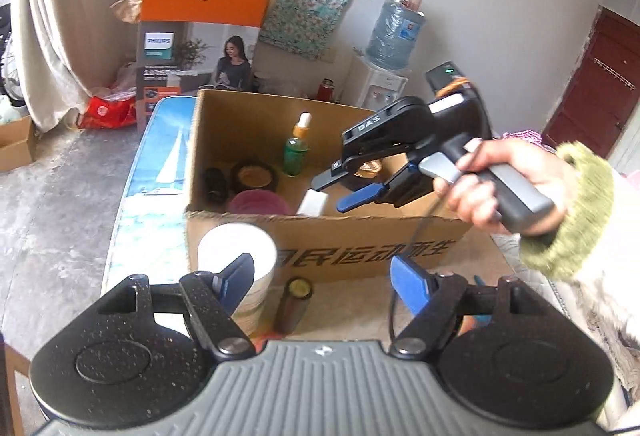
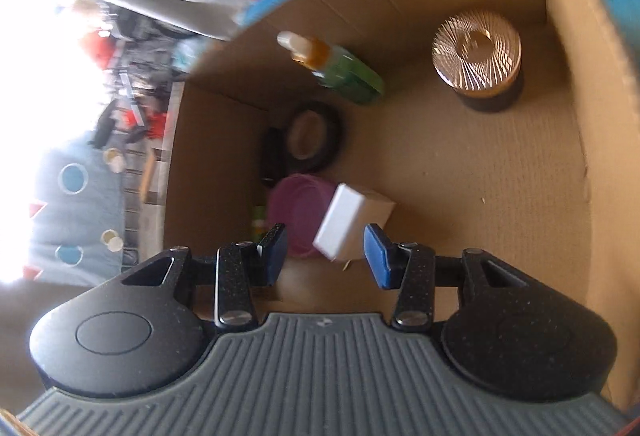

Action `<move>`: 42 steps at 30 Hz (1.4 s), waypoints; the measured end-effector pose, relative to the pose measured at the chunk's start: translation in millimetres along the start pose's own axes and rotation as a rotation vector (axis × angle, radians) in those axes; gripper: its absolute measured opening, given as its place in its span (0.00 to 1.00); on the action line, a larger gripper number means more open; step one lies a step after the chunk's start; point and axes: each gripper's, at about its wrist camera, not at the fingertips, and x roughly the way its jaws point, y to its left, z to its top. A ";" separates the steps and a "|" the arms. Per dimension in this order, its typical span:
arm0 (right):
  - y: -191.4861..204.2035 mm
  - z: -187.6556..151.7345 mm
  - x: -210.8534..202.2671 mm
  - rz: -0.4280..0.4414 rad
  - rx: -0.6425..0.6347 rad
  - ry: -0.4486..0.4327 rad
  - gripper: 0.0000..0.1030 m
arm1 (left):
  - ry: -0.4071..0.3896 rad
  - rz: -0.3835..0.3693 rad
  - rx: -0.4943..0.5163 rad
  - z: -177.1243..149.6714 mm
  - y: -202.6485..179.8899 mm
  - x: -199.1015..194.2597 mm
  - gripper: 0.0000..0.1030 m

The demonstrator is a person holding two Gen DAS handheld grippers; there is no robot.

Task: Organize rigid objects
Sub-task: 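Carry the white charger into the box and release it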

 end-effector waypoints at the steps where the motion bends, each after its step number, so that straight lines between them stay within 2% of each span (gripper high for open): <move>1: 0.8 2.8 7.4 -0.019 0.001 0.012 0.41 | -0.006 0.013 0.001 -2.1 3.0 -2.0 0.74; 8: 14.2 6.9 32.3 -0.099 0.006 0.058 0.44 | -0.021 0.041 -0.013 -10.4 20.4 -6.8 0.74; 11: 16.9 3.5 35.4 -0.125 -0.007 0.065 0.40 | -0.025 0.039 -0.024 -14.9 26.2 -9.5 0.74; 18: 16.3 9.0 32.6 -0.097 -0.044 0.012 0.31 | -0.007 0.034 -0.073 -20.3 43.8 -4.0 0.74; 26: 18.2 41.4 39.4 -0.049 -0.089 -0.026 0.30 | 0.003 0.036 -0.091 -23.0 45.1 -2.7 0.74; 33: 5.1 52.1 14.7 -0.085 -0.085 -0.042 0.33 | 0.015 0.034 -0.100 -23.8 44.8 0.4 0.74; 36: 1.1 51.1 6.2 -0.090 -0.077 -0.055 0.38 | 0.018 0.025 -0.093 -24.4 40.5 1.6 0.74; 39: 0.0 43.8 -6.1 -0.092 -0.105 -0.087 0.39 | 0.017 0.023 -0.077 -25.0 35.0 1.6 0.74; 42: 5.5 25.0 -26.6 -0.073 -0.149 -0.156 0.39 | 0.018 0.022 -0.056 -26.5 29.0 1.6 0.74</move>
